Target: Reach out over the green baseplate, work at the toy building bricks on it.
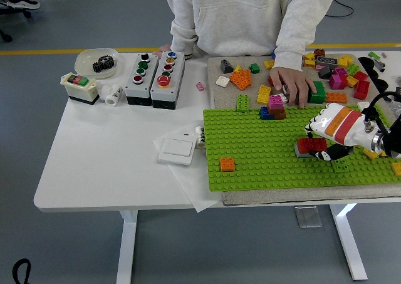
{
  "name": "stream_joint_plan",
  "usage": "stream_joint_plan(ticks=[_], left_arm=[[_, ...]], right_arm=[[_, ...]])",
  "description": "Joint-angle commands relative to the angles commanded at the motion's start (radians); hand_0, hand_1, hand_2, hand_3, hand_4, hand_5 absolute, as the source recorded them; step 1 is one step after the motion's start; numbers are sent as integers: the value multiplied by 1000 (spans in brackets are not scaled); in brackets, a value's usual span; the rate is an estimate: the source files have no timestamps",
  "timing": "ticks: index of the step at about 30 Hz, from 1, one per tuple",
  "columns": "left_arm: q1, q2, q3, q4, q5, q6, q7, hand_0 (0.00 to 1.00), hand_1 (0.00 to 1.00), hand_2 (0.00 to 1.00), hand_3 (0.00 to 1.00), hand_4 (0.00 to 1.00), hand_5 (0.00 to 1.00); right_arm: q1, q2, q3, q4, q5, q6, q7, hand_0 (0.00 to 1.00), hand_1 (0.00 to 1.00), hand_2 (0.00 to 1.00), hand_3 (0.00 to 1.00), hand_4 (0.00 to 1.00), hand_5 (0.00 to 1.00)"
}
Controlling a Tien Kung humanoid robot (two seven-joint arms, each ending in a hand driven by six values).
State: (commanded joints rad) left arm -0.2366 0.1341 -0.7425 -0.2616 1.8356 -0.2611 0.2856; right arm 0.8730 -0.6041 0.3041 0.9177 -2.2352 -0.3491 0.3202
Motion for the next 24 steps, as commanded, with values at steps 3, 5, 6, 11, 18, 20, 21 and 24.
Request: stream_joint_plan(ticks=[3, 5, 6, 11, 18, 20, 21, 24], left_arm=[[-1, 0, 0, 0, 0, 0, 0, 784, 767, 770, 607, 685, 592], [-1, 0, 1, 0, -1, 0, 0, 784, 767, 770, 607, 684, 591], [-2, 0, 1, 0, -1, 0, 0, 784, 767, 770, 607, 684, 591], [-2, 0, 3, 0, -4, 1, -1, 784, 767, 771, 608, 686, 593], [-3, 0, 5, 0, -7, 1, -1, 785, 766, 770, 607, 685, 592], [-3, 0, 6, 0, -7, 1, -1, 785, 766, 770, 607, 685, 592], [-4, 0, 6, 0, -7, 1, -1, 785, 766, 770, 607, 685, 592], [-5, 1, 7, 0, -7, 0, -2, 785, 768, 770, 607, 686, 593]], right_arm=[[-1, 0, 2, -1, 0, 0, 2, 178, 387, 540, 524, 721, 504], [-3, 0, 6, -5, -1, -1, 2, 194, 405, 564, 526, 727, 495], [-3, 0, 7, -6, -1, -1, 2, 194, 405, 564, 526, 727, 495], [-5, -2, 13, -5, 0, -3, 4, 210, 414, 588, 531, 732, 483], [-5, -2, 20, 2, -2, -5, 3, 212, 416, 599, 536, 739, 482], [-5, -3, 22, 1, -2, -6, 3, 212, 416, 599, 536, 739, 482], [-5, -3, 22, 1, -2, -6, 3, 212, 416, 599, 536, 739, 482], [-5, -5, 24, 0, -1, -7, 3, 213, 414, 603, 536, 741, 476]])
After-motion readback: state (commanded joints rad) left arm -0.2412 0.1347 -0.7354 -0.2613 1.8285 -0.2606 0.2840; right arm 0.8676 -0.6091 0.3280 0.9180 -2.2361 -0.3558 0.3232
